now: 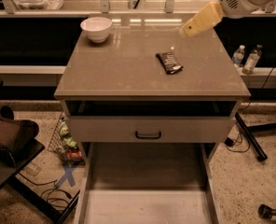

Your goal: Place rxbar chocolate into middle drawer

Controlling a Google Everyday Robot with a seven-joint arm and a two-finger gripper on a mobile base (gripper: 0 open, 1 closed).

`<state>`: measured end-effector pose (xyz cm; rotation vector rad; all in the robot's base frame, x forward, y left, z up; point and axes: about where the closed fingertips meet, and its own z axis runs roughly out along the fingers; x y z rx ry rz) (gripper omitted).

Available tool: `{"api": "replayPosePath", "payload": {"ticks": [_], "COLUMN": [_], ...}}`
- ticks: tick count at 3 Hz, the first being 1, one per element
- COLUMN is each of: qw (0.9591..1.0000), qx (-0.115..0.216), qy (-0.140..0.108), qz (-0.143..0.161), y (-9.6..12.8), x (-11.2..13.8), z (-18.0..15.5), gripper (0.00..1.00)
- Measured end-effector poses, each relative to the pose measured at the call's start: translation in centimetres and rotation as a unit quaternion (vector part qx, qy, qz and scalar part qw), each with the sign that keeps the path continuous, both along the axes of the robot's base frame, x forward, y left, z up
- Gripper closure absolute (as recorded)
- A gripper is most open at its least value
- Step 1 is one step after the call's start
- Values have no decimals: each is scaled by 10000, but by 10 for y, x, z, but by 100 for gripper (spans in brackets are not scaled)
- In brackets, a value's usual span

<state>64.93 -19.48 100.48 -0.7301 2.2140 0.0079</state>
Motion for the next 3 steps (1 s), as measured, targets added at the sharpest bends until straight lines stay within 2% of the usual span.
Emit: {"api": "replayPosePath", "payload": {"ticks": [1, 2, 3], "qw": [9991, 9994, 9994], "qx": [295, 214, 207], "qy": [-98, -55, 52], "qz": [-276, -249, -281], "y": [2, 10, 31], "x": [7, 10, 24], "z": [5, -4, -41], "gripper": [0, 0, 0]}}
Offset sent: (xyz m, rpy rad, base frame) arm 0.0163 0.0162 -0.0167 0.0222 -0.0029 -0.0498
